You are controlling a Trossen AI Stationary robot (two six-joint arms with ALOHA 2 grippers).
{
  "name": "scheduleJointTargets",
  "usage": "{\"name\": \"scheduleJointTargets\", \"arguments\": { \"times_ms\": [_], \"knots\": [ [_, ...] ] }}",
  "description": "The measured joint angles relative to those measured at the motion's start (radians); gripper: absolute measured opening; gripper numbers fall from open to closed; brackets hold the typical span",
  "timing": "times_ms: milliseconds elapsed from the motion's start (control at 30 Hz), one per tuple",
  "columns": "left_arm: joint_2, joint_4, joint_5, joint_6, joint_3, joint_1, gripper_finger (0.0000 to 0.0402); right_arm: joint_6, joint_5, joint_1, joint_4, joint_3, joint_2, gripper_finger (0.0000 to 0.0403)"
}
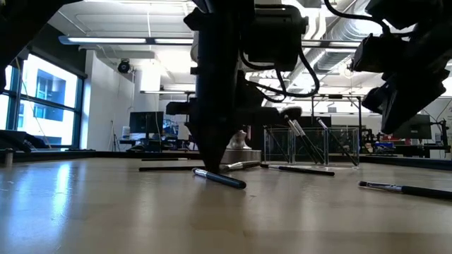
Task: Put items in baskets/containers
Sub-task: Put the foundation brush into the transparent organizer
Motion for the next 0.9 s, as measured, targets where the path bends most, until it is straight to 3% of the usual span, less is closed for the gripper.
{"name": "scheduleJointTargets", "arguments": {
  "times_ms": [133, 300, 400, 500, 700, 900],
  "knots": [
    [0.006, -0.052, 0.038, 0.138, 0.043, -0.048, 0.0001, -0.012, 0.035, 0.000, 0.029, 0.000, 0.000, 0.0007],
    [0.004, -0.063, -0.026, 0.281, 0.050, -0.107, 0.0000, -0.121, 0.011, 0.000, 0.083, 0.000, 0.000, 0.0006],
    [0.004, -0.082, -0.047, 0.314, 0.050, -0.135, 0.0000, -0.165, 0.007, 0.002, 0.097, 0.000, 0.000, 0.0002],
    [0.004, -0.099, -0.058, 0.317, 0.050, -0.156, 0.0000, -0.147, 0.077, 0.038, 0.095, 0.000, 0.000, 0.0001],
    [0.003, -0.120, -0.168, 0.344, 0.050, -0.177, 0.0000, -0.010, 0.246, 0.205, 0.099, 0.000, 0.000, 0.0001],
    [-0.032, -0.143, -0.201, 0.370, 0.021, -0.196, 0.0000, 0.223, 0.392, 0.345, 0.099, 0.007, 0.012, 0.0001]
  ]
}}
